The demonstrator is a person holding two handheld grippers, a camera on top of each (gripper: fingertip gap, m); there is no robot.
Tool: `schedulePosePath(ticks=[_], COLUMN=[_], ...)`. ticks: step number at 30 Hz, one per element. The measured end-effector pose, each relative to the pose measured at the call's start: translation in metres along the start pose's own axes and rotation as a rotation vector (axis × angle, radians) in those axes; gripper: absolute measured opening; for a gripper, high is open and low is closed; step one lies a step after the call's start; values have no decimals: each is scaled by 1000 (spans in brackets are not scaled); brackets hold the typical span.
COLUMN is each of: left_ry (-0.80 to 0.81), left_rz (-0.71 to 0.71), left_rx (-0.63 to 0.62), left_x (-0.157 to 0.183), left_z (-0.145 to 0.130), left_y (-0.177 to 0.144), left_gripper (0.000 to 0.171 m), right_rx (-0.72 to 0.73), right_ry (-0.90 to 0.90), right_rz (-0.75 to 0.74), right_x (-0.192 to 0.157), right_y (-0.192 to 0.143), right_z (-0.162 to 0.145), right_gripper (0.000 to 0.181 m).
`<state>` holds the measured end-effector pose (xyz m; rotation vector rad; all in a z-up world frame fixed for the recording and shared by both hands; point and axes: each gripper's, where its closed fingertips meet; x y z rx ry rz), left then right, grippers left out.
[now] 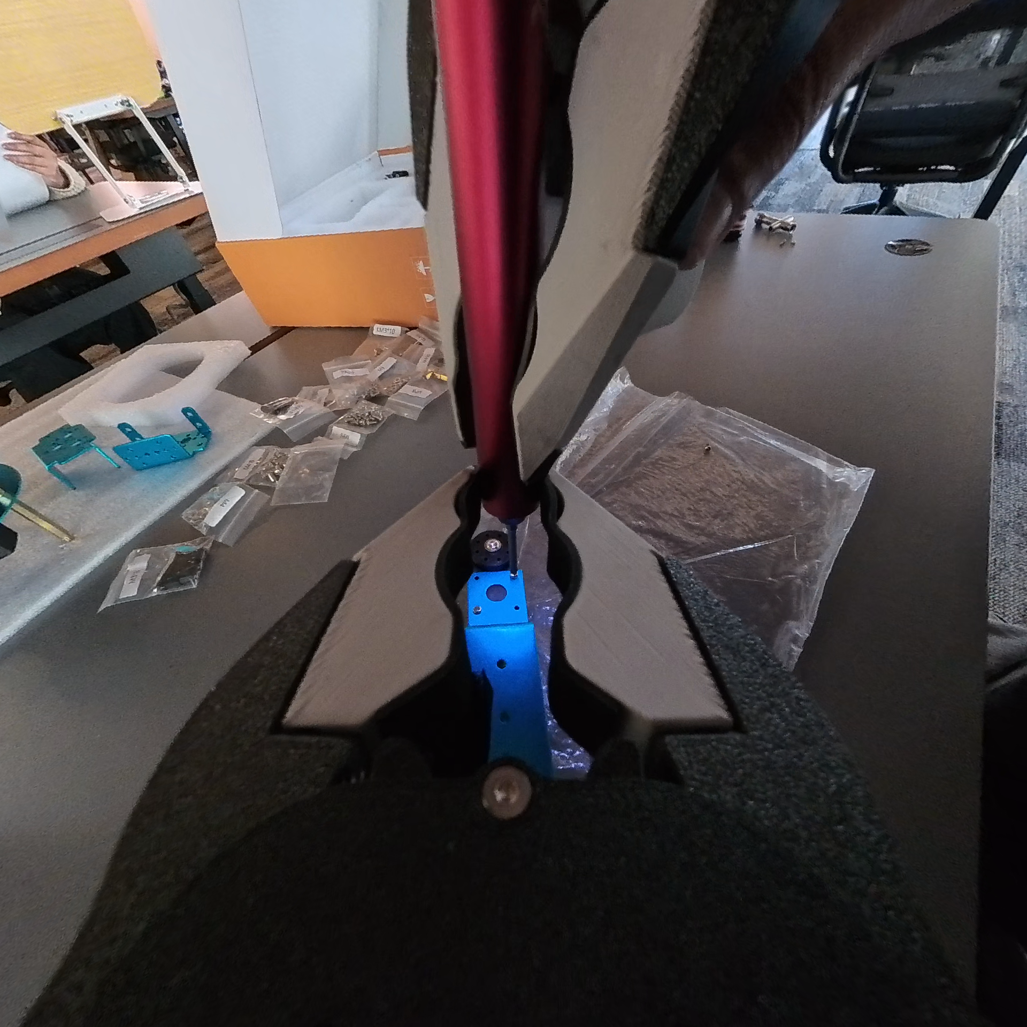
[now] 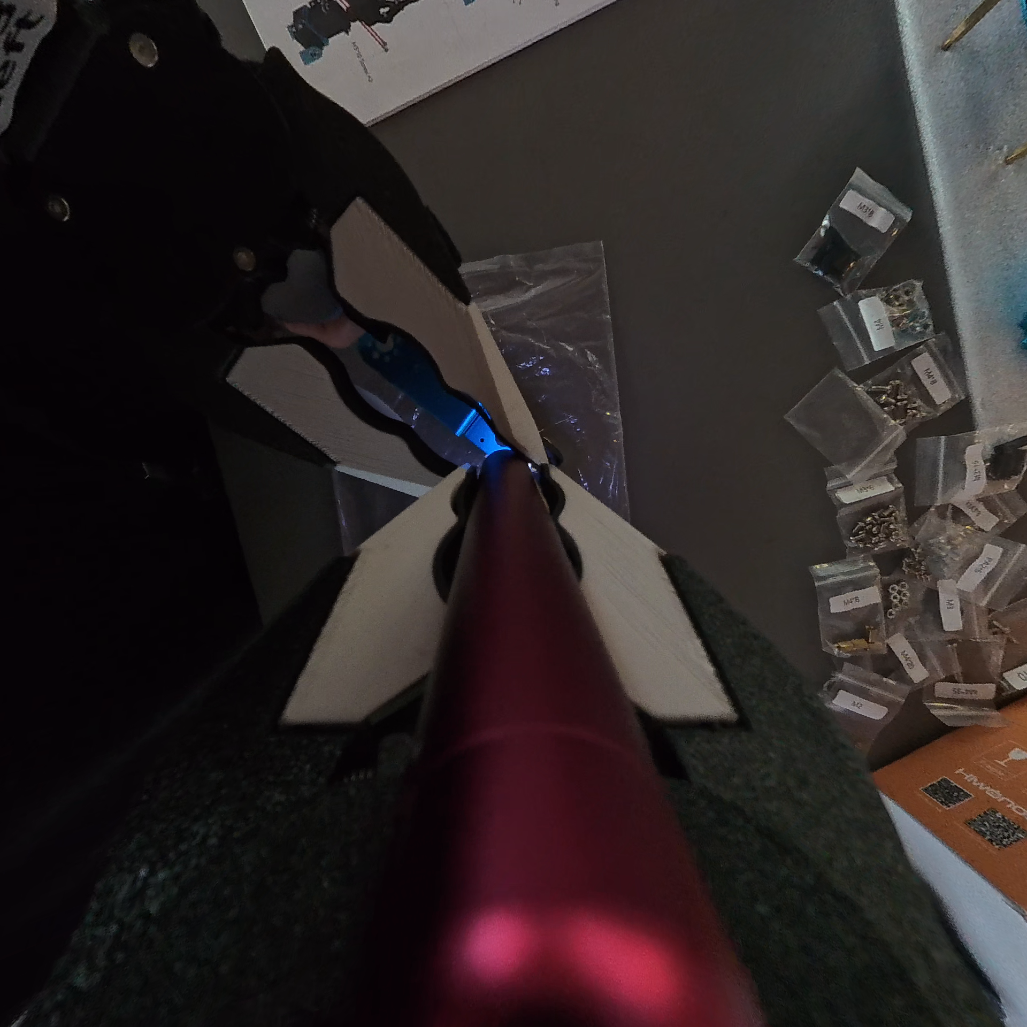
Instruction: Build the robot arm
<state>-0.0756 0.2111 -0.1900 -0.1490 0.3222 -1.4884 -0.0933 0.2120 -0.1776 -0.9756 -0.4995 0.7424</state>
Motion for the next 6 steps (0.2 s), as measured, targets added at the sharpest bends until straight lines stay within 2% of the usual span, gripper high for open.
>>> schedulePosePath(ticks=[4, 6], left_ry=[-20, -30], left_rz=[-3, -8], left_rx=[6, 8], left_x=[-1, -1], left_z=[0, 0], left_y=[0, 0], left_gripper=[20, 20], right_rx=[57, 98], right_ry=[37, 56], right_rz=[4, 0], right_x=[1, 1], right_y=[2, 2], right_z=[2, 3], right_gripper=[24, 104])
Point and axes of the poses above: each gripper's, where its closed fingertips meet, y out along the fingers, z out of its top, x = y × z across the jaws, and after that the axes turned 4 degrees about -z, right-handed
